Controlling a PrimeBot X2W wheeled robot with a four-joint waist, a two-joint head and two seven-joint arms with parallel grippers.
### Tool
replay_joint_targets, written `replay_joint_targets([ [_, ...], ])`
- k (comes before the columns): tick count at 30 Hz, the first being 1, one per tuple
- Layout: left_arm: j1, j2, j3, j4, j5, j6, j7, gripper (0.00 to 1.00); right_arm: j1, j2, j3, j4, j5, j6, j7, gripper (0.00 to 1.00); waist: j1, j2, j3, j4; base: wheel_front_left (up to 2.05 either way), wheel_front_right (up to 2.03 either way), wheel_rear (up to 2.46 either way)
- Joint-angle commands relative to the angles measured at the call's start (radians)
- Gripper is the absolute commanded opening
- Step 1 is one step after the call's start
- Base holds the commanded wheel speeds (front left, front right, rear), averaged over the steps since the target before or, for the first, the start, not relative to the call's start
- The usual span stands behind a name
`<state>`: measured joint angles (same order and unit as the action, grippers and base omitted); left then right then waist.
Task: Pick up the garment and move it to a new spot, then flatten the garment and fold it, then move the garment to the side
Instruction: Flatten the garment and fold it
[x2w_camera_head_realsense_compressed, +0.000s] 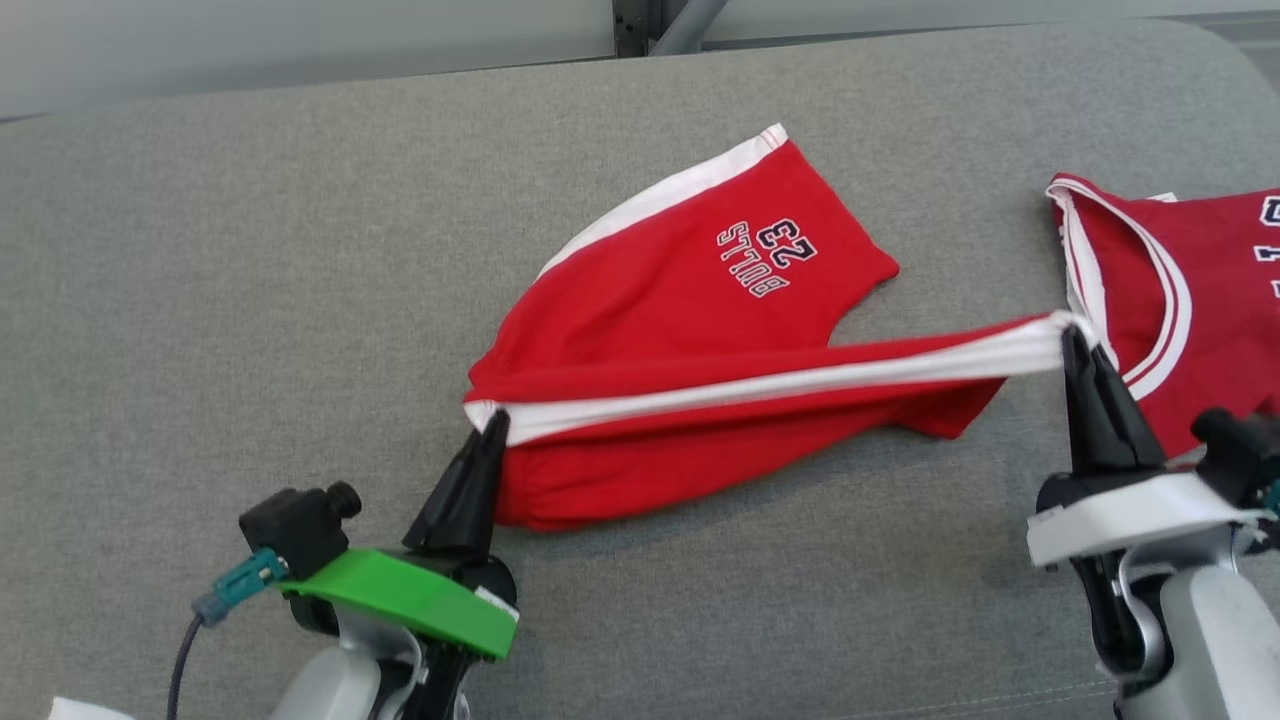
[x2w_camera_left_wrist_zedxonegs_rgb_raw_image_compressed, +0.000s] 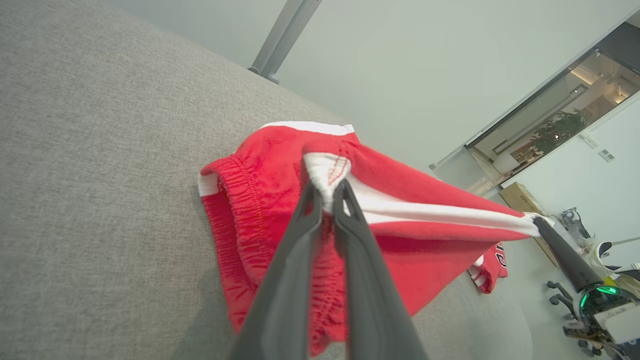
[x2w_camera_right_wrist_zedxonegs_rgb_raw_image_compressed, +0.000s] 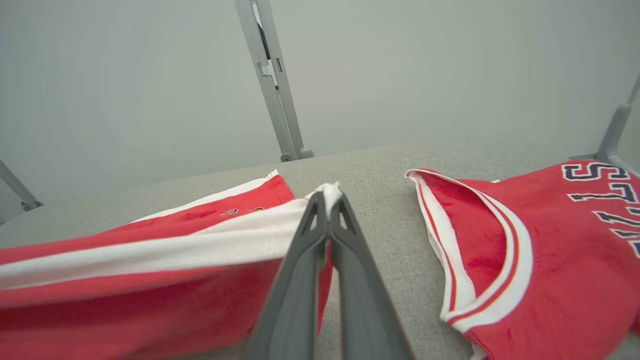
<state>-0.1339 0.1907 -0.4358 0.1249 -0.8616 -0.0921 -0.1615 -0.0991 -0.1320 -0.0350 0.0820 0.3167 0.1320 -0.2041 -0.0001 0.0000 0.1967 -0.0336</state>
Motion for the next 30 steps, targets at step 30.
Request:
replay_joint_targets([
  [30, -0.477, -0.090, 0.000, 0.259, 0.056, 0.094, 0.058, 0.00, -0.872, -0.083, 0.234, 0.735, 0.003, -0.002, -0.002, 0.00, 0.0001, 0.0000, 0.292, 0.146, 0.00, 0.00, 0.00],
])
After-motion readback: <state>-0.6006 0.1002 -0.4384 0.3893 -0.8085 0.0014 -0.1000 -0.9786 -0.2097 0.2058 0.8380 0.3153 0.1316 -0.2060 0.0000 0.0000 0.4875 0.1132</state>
